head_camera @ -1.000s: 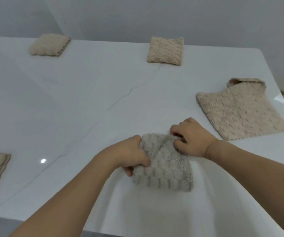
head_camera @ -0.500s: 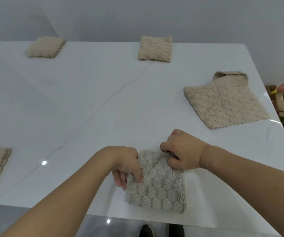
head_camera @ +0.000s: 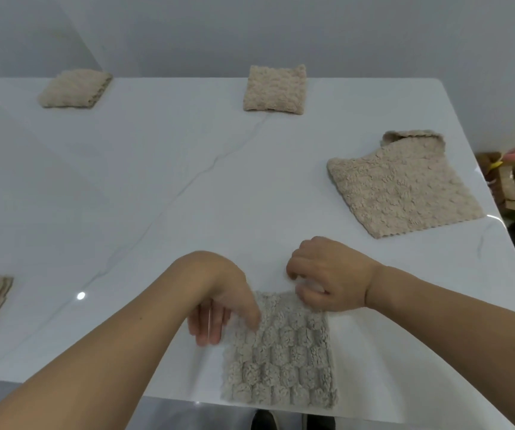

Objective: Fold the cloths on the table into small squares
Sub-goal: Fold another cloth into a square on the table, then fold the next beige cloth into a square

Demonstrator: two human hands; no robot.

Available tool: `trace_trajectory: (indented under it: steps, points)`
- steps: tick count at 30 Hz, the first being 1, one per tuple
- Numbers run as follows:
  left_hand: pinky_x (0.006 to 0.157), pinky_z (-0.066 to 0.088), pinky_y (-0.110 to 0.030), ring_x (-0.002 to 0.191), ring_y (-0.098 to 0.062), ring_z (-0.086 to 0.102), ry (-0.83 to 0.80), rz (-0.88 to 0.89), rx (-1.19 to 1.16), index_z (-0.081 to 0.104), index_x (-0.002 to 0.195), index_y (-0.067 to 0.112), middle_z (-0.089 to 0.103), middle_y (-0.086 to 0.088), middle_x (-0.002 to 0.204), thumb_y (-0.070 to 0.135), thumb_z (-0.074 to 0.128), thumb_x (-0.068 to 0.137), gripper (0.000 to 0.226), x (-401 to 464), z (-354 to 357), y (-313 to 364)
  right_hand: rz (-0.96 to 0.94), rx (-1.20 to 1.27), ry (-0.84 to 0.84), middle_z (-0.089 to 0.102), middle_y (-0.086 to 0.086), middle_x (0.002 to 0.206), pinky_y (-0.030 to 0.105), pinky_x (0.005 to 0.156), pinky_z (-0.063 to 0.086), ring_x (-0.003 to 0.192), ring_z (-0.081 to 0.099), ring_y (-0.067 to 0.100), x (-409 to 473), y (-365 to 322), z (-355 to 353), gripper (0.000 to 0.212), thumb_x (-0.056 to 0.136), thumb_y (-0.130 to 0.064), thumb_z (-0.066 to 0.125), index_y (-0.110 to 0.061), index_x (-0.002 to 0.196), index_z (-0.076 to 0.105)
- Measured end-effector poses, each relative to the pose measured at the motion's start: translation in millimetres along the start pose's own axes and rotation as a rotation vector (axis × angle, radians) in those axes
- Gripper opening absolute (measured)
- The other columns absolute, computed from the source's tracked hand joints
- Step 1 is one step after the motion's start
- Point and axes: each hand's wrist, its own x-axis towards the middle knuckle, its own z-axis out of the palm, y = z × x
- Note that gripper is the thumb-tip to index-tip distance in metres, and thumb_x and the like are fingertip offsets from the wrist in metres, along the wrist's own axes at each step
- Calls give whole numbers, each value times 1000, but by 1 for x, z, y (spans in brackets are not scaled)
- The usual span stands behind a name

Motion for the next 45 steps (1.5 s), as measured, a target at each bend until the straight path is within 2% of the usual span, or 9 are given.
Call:
trace_trajectory:
  steps: [6,13,16,20,24,28,32,37,45]
  points:
    - [57,38,-27,69,-17,55,812,252,23,50,87,14,56,1,79,39,45,94,27,-6,-40,39,262,-86,332,58,1,92,36,76,41,80,52,22,-5,61,-25,28,88,-28,40,-12,101,59]
    - [85,43,-36,112,-25,47,1006,503,-155,46,129,13,50,-5,125,32,42,97,38,39,-72,115,607,-204,474,58,5,105,39,85,37,95,53,29,-18,142,-56,35,83,-25,38,-11,108,58]
    - [83,41,-38,112,-28,45,1133,524,-174,46,126,13,50,-6,123,36,43,96,38,63,-95,150,726,-234,464,49,7,131,44,102,30,121,45,30,-28,180,-67,45,86,-28,41,-13,128,49]
    - [96,36,-38,114,-24,40,1154,614,-169,52,128,24,47,1,127,45,42,96,39,91,-122,186,743,-249,280,40,3,143,41,111,19,132,36,25,-39,221,-70,51,92,-43,28,-22,137,41]
    - [80,38,-39,86,-21,44,1424,672,-22,58,90,21,50,4,95,41,45,86,24,114,-116,199,772,-163,315,34,0,152,39,118,10,142,24,21,-46,237,-48,61,93,-51,23,-23,146,35]
    - [70,33,-35,75,-18,37,1437,706,-21,44,74,20,42,6,79,37,46,77,17,118,-118,201,882,-54,377,25,-1,158,42,120,9,146,16,17,-46,244,-48,66,95,-55,18,-21,152,25]
    - [73,35,-35,74,-17,37,1399,723,-64,43,76,22,43,8,76,34,39,86,17,116,-117,201,927,-38,430,37,-2,147,42,119,16,138,29,18,-44,245,-51,61,97,-51,20,-20,148,31]
    - [75,39,-35,73,-15,43,1421,700,-75,52,82,23,50,11,76,36,43,89,18,115,-117,201,882,-97,552,49,5,122,39,103,32,114,46,27,-45,244,-49,40,94,-39,37,-14,122,53]
    - [75,33,-28,77,-12,40,1360,709,-34,50,79,25,43,13,80,31,56,70,13,115,-118,201,830,-33,602,47,0,113,32,94,34,104,46,22,-49,243,-49,25,81,-31,49,-18,103,50]
